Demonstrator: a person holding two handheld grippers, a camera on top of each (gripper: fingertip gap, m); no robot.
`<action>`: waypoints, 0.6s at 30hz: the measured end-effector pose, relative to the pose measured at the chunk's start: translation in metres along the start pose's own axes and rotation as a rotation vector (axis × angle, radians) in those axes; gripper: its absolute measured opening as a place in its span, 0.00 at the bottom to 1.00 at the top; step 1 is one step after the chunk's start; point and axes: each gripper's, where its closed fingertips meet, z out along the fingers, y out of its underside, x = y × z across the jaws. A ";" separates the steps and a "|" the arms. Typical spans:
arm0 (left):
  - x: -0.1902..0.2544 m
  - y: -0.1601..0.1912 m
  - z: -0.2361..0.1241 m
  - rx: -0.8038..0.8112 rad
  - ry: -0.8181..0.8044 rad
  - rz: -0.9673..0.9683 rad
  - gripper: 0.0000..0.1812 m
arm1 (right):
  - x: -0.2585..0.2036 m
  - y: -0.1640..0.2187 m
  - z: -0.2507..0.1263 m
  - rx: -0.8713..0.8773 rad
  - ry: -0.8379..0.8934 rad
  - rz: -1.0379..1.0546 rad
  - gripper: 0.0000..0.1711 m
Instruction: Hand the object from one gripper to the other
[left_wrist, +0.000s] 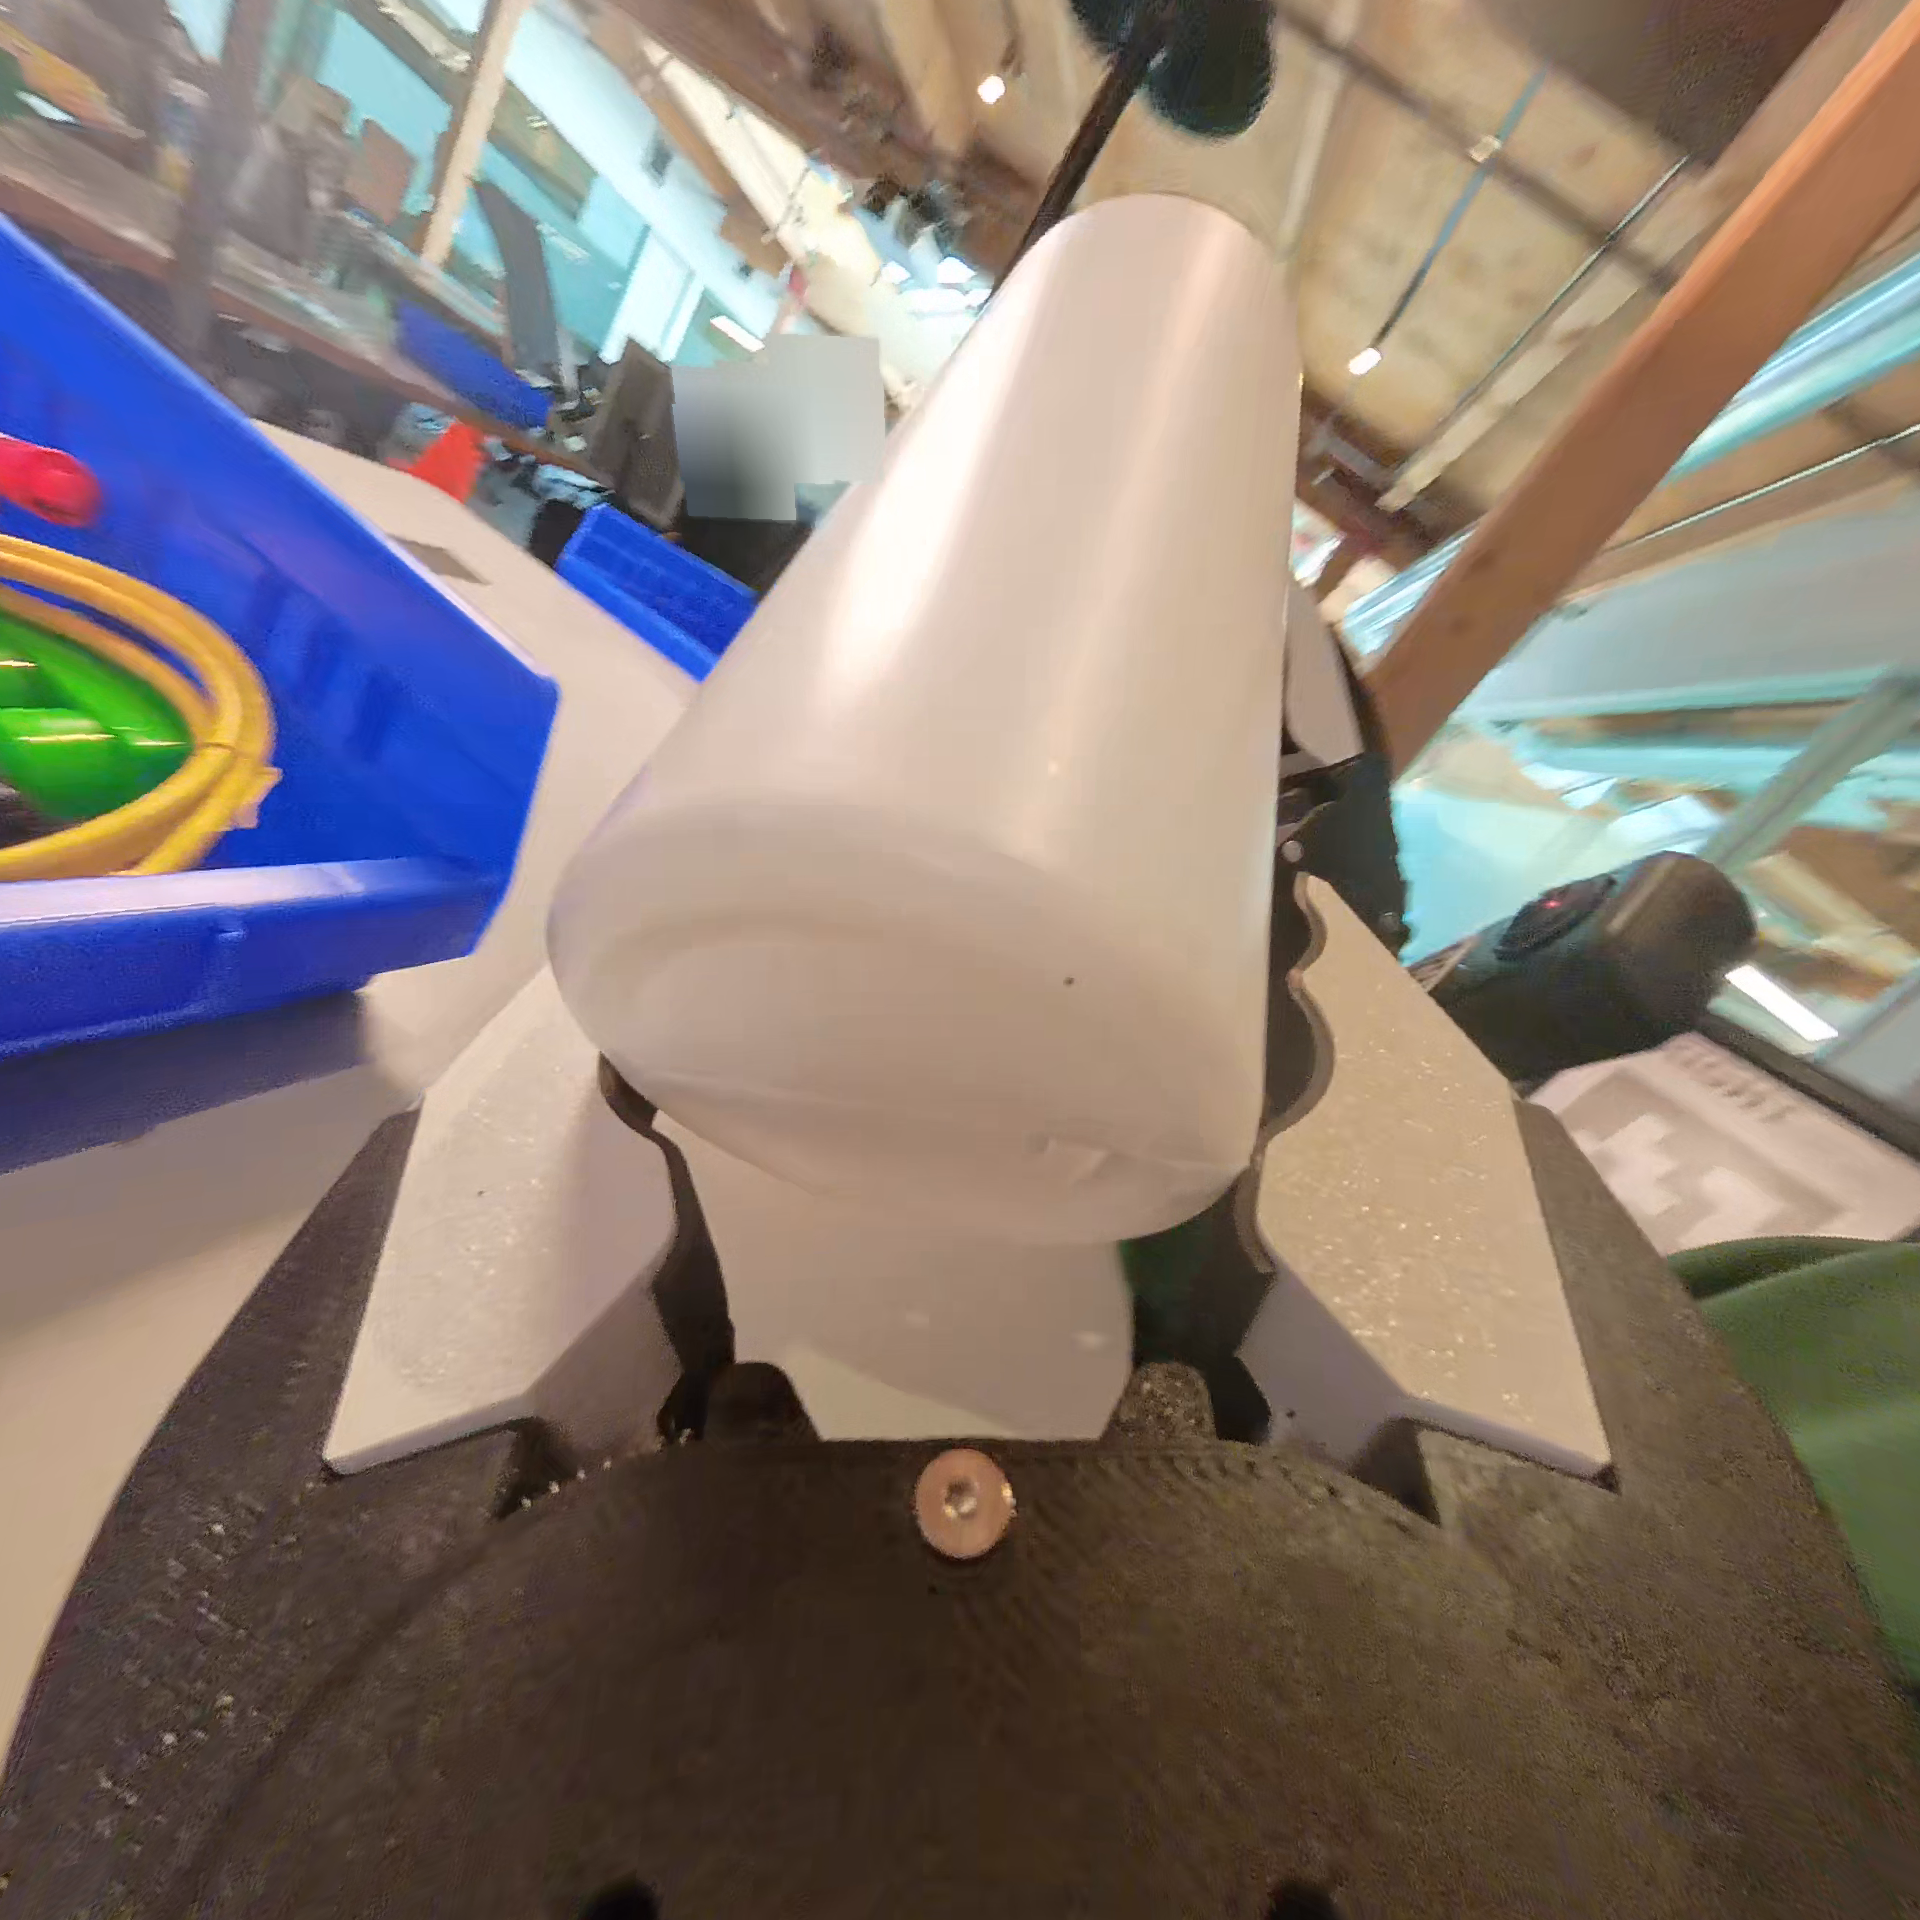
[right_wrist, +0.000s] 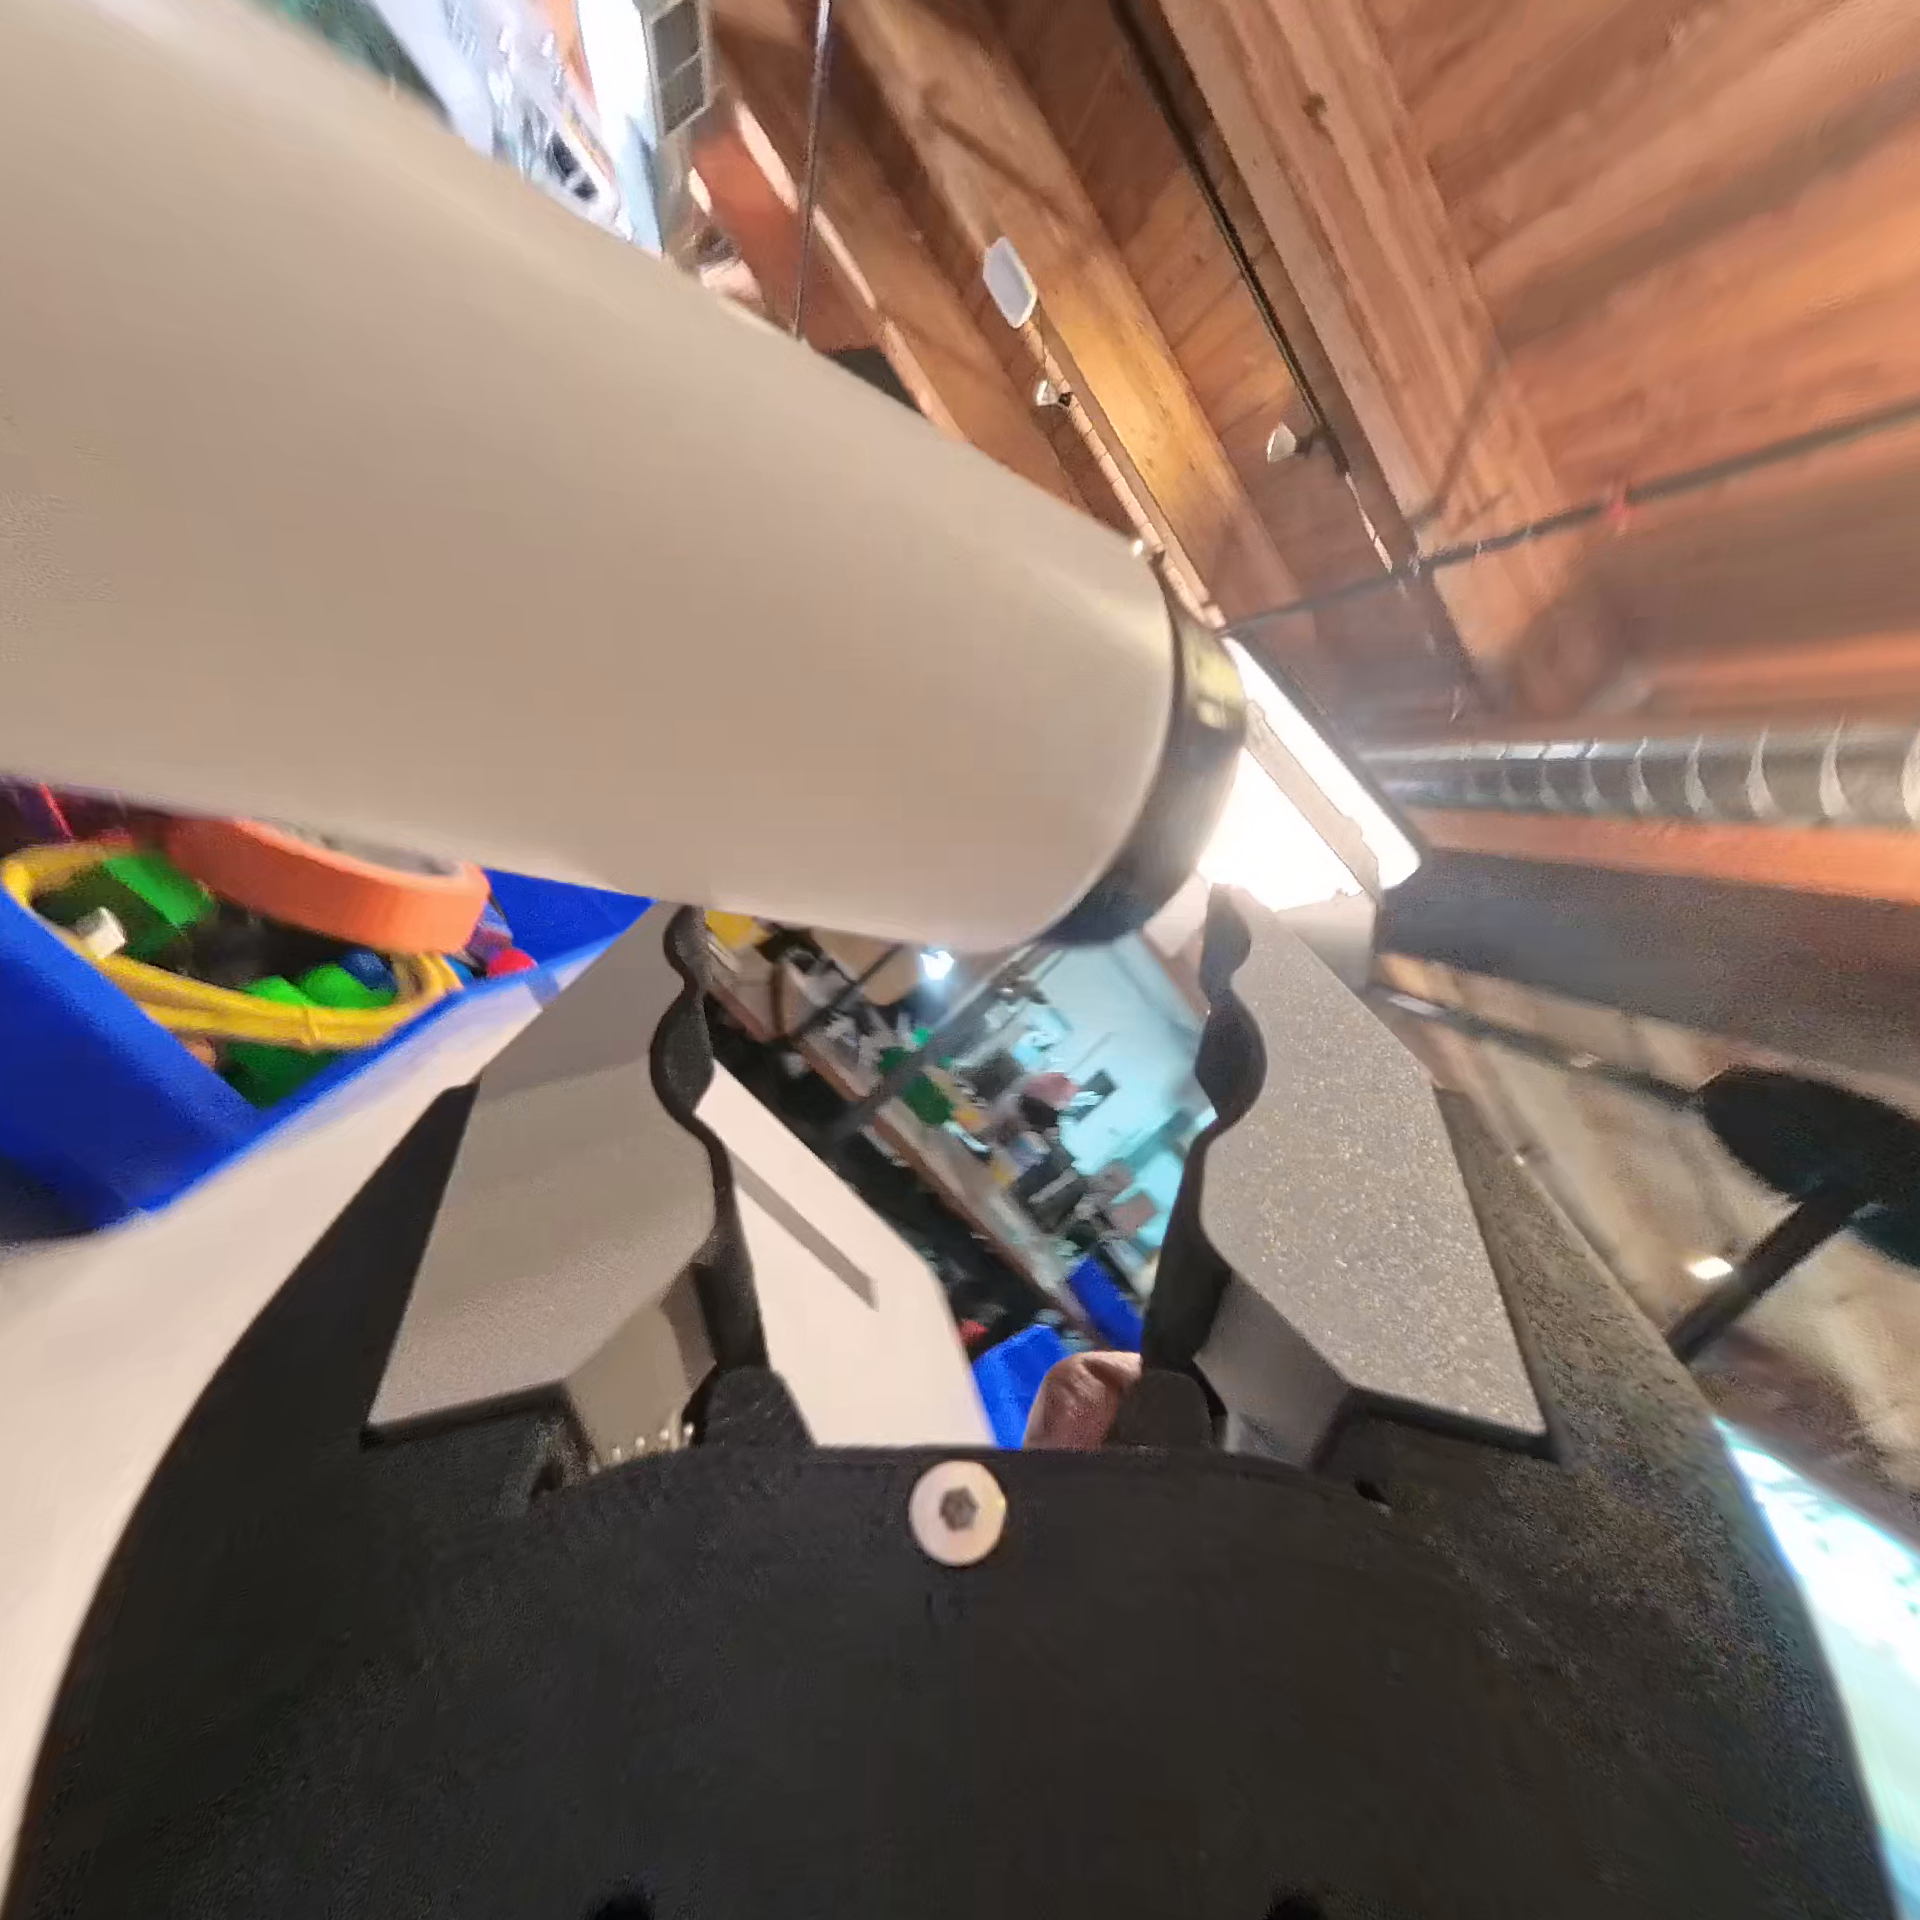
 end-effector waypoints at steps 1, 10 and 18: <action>0.005 -0.002 0.001 0.025 0.041 -0.029 0.65 | 0.003 -0.002 0.000 0.011 -0.012 0.085 0.56; 0.036 -0.034 -0.018 0.212 0.353 -0.219 0.65 | -0.029 -0.039 -0.022 0.217 -0.693 0.935 0.52; 0.033 -0.005 0.000 0.066 0.295 -0.199 0.65 | -0.041 -0.072 -0.042 0.297 -1.014 1.304 0.60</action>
